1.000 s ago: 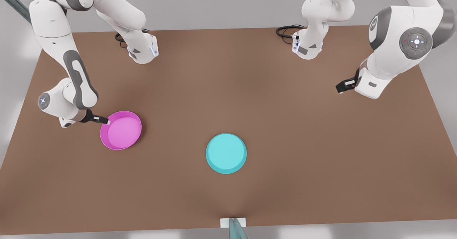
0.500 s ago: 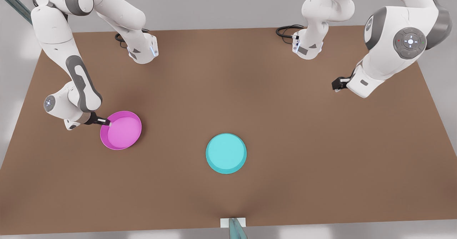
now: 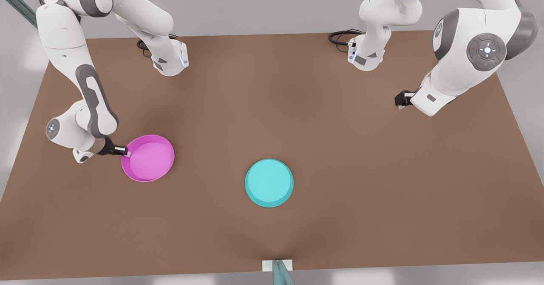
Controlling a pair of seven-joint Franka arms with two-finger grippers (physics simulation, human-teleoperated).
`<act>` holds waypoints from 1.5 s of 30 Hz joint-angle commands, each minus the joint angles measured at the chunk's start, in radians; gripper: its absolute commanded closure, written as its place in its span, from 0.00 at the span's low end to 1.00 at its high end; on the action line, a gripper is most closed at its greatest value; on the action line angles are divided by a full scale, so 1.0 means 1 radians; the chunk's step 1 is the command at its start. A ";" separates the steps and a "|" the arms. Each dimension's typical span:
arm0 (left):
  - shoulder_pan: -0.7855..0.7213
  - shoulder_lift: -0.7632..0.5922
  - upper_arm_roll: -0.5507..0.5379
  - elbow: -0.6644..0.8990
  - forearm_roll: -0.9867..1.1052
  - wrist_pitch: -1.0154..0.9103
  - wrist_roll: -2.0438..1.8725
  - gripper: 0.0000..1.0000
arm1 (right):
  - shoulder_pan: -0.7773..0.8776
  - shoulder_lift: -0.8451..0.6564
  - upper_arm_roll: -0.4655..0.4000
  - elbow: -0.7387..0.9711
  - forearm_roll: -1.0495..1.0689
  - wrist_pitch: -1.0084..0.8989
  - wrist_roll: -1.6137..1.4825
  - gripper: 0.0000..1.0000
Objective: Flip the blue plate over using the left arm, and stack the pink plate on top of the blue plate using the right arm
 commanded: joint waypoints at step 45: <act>-0.014 -0.019 -0.028 -0.048 -0.019 -0.039 -0.006 0.00 | 0.645 0.504 0.095 0.927 -0.020 -0.130 0.662 0.00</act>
